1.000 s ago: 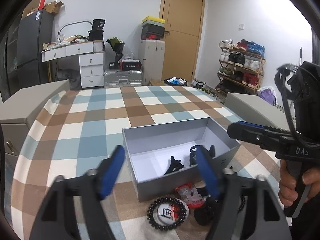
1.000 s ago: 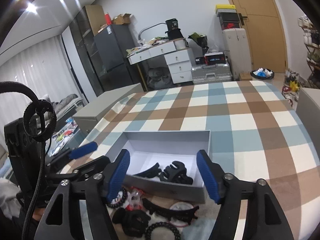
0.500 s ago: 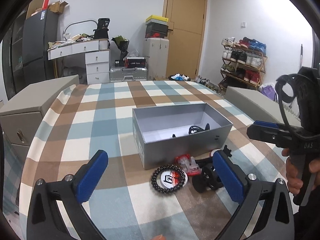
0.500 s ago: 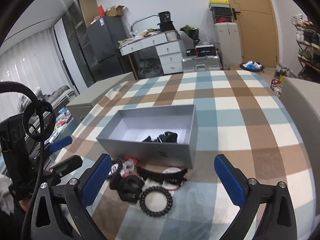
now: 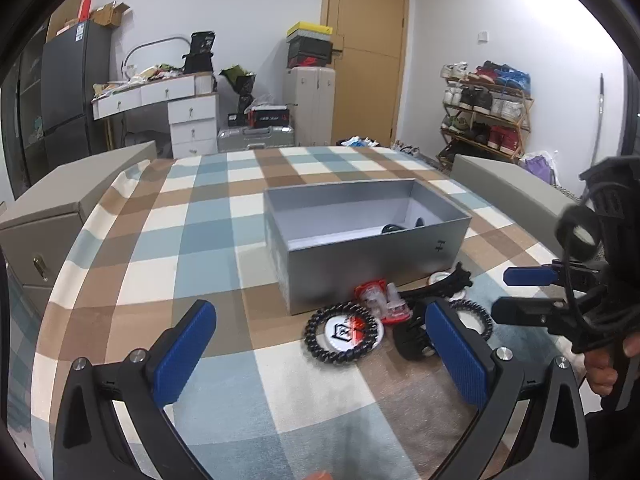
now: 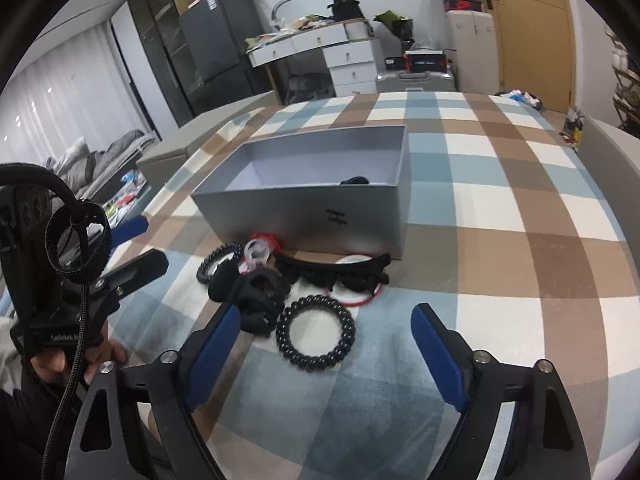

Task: Organize jewelry
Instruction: 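Withdraw the right gripper from the box toward the remaining items, then grasp the black coiled spiral hair tie with the right gripper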

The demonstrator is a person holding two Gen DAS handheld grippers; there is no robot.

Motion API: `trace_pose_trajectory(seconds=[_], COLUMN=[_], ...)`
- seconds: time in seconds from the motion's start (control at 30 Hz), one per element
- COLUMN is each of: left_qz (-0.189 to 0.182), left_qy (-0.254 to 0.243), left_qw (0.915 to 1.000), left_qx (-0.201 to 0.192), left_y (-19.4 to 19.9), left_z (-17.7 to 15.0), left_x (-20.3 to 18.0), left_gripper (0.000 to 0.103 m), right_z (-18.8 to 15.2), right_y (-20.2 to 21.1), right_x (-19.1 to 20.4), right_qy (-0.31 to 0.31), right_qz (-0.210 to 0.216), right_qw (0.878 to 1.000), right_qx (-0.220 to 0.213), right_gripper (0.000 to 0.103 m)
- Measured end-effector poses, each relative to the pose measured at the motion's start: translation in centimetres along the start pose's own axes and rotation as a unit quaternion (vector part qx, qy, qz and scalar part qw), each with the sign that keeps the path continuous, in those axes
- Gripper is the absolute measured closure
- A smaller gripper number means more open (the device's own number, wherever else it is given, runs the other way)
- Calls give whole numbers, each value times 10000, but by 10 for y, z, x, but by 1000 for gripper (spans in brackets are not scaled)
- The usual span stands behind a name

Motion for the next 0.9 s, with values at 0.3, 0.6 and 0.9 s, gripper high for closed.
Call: trace_pose_trajectory(seconds=[0.3, 0.6, 0.9], left_qz=[-59, -97, -88], left_qy=[98, 70, 5], left_qw=[9998, 9997, 9997], left_qx=[158, 232, 236], left_y=[-5, -6, -5], left_z=[-5, -7, -6], left_x=[5, 4, 2], left_gripper=[1, 1, 1], right_z=[-12, -12, -10], right_y=[-10, -13, -19], right_x=[7, -7, -1], right_qy=[288, 65, 266], right_qz=[-89, -449, -774], right_qw=[9992, 9985, 9960], right_qx=[277, 301, 354], right_gripper=[32, 55, 75])
Point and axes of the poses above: each gripper's, at about its wrist camera, not at the fingertips, and y roughly against the way its jaws point, x to its left, z to its top, the point moved 4 cm from there along -y, roughly the way its jaws point, and after that the axes turned 2 degrees about y, right-handed, at the moved point
